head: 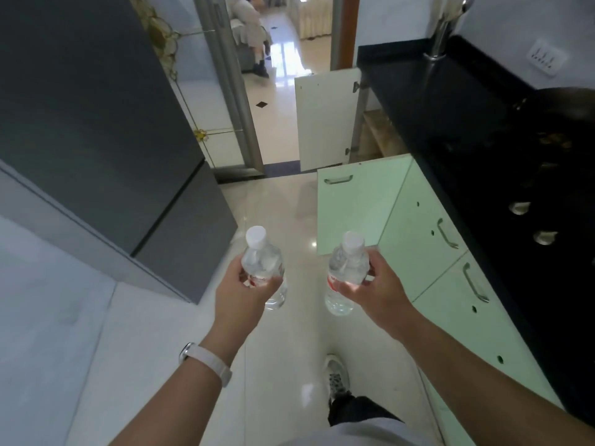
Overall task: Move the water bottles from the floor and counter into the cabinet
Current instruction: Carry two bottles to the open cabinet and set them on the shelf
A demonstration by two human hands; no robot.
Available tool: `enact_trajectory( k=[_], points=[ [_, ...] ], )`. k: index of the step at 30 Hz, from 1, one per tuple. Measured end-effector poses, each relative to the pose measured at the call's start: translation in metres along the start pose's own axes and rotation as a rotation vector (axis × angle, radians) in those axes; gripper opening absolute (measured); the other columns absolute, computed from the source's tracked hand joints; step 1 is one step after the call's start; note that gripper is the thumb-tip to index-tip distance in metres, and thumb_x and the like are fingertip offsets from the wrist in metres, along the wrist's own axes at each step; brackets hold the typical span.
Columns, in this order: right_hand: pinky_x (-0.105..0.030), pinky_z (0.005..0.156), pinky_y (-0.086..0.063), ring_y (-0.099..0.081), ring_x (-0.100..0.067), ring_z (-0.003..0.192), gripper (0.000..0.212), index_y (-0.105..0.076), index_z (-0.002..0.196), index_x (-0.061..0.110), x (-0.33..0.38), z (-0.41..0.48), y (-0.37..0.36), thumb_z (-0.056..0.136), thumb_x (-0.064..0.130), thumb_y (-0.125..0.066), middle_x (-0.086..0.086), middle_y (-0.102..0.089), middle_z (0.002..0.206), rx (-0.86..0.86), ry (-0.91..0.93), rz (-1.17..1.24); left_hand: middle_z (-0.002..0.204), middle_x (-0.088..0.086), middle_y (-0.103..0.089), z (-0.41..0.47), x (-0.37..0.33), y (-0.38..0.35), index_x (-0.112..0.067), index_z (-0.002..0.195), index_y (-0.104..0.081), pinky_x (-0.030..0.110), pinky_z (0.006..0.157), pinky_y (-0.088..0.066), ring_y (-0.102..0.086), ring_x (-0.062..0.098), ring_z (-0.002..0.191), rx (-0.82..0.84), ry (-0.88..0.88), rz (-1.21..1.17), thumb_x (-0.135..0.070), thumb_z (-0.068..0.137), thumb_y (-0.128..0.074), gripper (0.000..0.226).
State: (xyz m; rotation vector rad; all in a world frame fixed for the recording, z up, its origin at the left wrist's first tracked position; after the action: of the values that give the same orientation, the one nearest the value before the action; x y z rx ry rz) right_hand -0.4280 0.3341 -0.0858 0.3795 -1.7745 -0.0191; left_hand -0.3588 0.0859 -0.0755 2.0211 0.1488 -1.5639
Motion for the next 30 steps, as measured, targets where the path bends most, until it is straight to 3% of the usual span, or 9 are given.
enact_trajectory(
  k=[4, 8, 15, 21, 26, 30],
  points=[
    [-0.037, 0.087, -0.057, -0.068, -0.011, 0.094, 0.049, -0.058, 0.105, 0.037, 0.014, 0.069, 0.014, 0.07, 0.028, -0.09, 0.01, -0.068, 0.103, -0.001, 0.005, 0.011, 0.095, -0.024, -0.072, 0.057, -0.028, -0.022, -0.034, 0.109, -0.066, 0.009, 0.071, -0.045, -0.066, -0.007, 0.085, 0.008, -0.018, 0.008, -0.022, 0.075, -0.088, 0.042],
    [-0.039, 0.088, -0.057, -0.068, -0.012, 0.095, 0.049, -0.059, 0.106, 0.038, 0.026, 0.133, 0.022, 0.069, 0.032, -0.09, 0.008, -0.069, 0.102, 0.02, 0.016, 0.009, 0.101, -0.02, -0.073, 0.108, -0.045, -0.036, -0.035, 0.114, -0.066, 0.023, 0.081, -0.05, -0.068, -0.002, 0.091, -0.042, 0.007, 0.007, -0.033, 0.07, -0.09, 0.05],
    [-0.037, 0.089, -0.056, -0.065, -0.012, 0.099, 0.048, -0.057, 0.107, 0.036, 0.068, 0.207, 0.011, 0.072, 0.028, -0.089, 0.01, -0.068, 0.104, 0.034, 0.074, 0.038, 0.1, -0.018, -0.072, 0.179, -0.074, -0.038, -0.033, 0.113, -0.067, 0.014, 0.076, -0.045, -0.066, -0.005, 0.091, -0.066, -0.018, 0.036, -0.024, 0.073, -0.088, 0.046],
    [-0.042, 0.091, -0.056, -0.068, -0.01, 0.096, 0.049, -0.061, 0.108, 0.034, 0.084, 0.264, -0.015, 0.069, 0.028, -0.09, 0.01, -0.07, 0.1, 0.023, 0.065, 0.027, 0.1, -0.017, -0.072, 0.245, -0.078, -0.03, -0.034, 0.11, -0.066, 0.022, 0.08, -0.049, -0.068, 0.002, 0.093, -0.07, -0.031, 0.045, -0.021, 0.073, -0.087, 0.045],
    [-0.039, 0.089, -0.057, -0.066, -0.008, 0.097, 0.052, -0.06, 0.111, 0.035, 0.095, 0.319, -0.039, 0.069, 0.03, -0.09, 0.011, -0.069, 0.104, -0.002, 0.034, -0.004, 0.107, -0.014, -0.073, 0.321, -0.068, -0.028, -0.03, 0.12, -0.066, 0.025, 0.085, -0.05, -0.068, 0.004, 0.098, -0.031, -0.021, 0.014, -0.048, 0.055, -0.083, 0.069],
    [-0.037, 0.088, -0.057, -0.066, -0.01, 0.097, 0.052, -0.058, 0.11, 0.037, 0.114, 0.373, -0.066, 0.069, 0.032, -0.09, 0.011, -0.068, 0.104, -0.07, -0.002, -0.018, 0.107, -0.007, -0.073, 0.396, -0.067, -0.017, -0.023, 0.12, -0.067, 0.025, 0.082, -0.05, -0.068, 0.014, 0.1, 0.03, -0.012, -0.033, -0.032, 0.062, -0.088, 0.062]
  ],
)
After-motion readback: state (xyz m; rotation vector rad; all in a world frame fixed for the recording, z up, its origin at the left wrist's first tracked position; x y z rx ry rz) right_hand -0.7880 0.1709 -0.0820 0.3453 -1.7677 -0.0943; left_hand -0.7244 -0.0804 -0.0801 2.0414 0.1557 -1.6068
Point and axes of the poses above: each hand's wrist, its own z-axis towards the middle knuckle, its own y-axis out of the back of the hand, x = y × z, the point moved 6 cm from there along z, towards the middle knuckle
